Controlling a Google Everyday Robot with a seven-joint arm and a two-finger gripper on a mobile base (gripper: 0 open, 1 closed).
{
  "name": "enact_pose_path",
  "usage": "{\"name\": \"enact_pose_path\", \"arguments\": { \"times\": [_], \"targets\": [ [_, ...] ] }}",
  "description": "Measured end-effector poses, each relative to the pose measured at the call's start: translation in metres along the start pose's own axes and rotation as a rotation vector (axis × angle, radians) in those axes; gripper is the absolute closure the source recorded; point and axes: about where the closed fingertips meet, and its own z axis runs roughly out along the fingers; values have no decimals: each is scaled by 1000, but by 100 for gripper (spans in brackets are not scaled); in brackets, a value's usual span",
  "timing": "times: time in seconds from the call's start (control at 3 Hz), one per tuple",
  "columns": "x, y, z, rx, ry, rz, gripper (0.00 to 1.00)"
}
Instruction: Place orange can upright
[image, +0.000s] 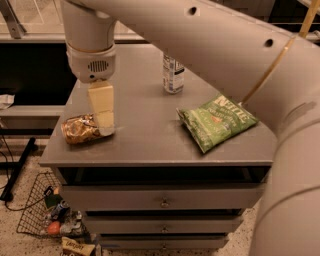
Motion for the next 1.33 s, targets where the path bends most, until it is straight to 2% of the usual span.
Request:
{"name": "enact_pose_path", "arguments": {
  "times": [0.33,0.67,1.0,1.33],
  "targets": [
    [-20,-5,8,16,43,11,0],
    [-26,-10,31,-8,103,62,0],
    [-33,-17,47,-34,131,92,0],
    [-45,-24,57,-37,185,122,0]
  ]
}}
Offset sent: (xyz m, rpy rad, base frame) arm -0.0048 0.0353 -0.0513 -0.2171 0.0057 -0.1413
